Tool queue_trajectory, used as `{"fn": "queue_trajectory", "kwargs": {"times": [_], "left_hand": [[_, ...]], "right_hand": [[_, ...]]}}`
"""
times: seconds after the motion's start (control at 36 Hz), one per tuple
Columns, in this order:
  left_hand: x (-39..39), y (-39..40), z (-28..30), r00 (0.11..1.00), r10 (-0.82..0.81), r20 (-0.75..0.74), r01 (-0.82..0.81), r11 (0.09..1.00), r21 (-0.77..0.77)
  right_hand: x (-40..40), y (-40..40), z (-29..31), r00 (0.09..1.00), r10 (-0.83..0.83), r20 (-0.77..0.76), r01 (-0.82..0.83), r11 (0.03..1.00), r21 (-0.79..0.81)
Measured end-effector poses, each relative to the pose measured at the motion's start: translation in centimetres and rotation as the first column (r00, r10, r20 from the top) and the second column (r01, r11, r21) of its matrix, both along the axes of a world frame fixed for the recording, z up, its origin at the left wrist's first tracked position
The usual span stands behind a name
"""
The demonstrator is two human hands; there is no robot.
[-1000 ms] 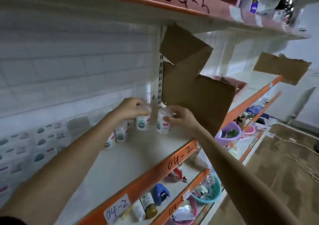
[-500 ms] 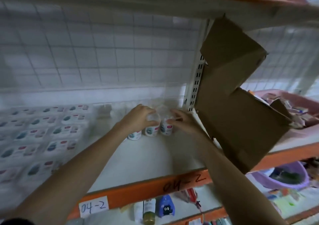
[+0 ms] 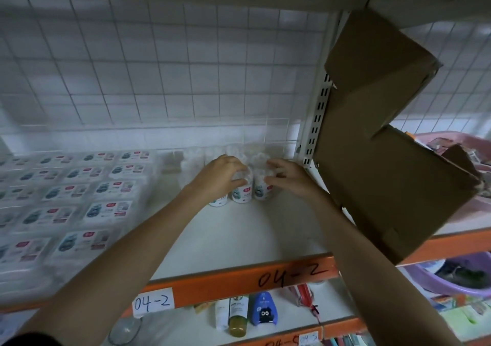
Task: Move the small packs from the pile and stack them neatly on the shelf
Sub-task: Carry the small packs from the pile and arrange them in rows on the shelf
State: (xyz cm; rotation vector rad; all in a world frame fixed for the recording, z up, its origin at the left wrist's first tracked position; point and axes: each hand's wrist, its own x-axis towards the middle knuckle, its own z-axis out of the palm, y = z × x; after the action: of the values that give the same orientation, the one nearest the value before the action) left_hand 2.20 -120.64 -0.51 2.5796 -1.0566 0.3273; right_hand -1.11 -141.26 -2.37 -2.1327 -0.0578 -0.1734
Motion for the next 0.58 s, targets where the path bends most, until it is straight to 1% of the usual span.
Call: {"fn": "queue_trajectory", "kwargs": {"times": [0.11,0.28,0.39,0.5,0.58], "left_hand": [[0.1,0.0,0.0,1.0,-0.004,0.028,0.004,1.0,-0.003],[0.0,0.0,0.5,0.999,-0.007,0.05,0.005,0.999,0.046],[-0.1,-0.2,1.0,0.996,0.014,0.085,-0.021,0.996,0.086],[-0.2,-0.5,1.3,0.996,0.031,0.089,-0.042,0.991,0.123],[-0.3,-0.6,1.3,0.995,0.037,0.087,-0.049,0.99,0.13]], "right_hand": [[0.0,0.3,0.3,1.0,-0.012,0.015,0.013,1.0,-0.01],[0.0,0.3,0.5,1.0,0.0,-0.014,0.0,1.0,-0.01],[-0.2,0.3,0.8,1.0,0.006,-0.009,-0.006,0.999,-0.035],[-0.2,0.5,0.9,1.0,0.009,0.024,-0.007,0.996,-0.091],[-0.2,0.6,1.0,1.0,0.008,0.026,-0.006,0.995,-0.096]]}}
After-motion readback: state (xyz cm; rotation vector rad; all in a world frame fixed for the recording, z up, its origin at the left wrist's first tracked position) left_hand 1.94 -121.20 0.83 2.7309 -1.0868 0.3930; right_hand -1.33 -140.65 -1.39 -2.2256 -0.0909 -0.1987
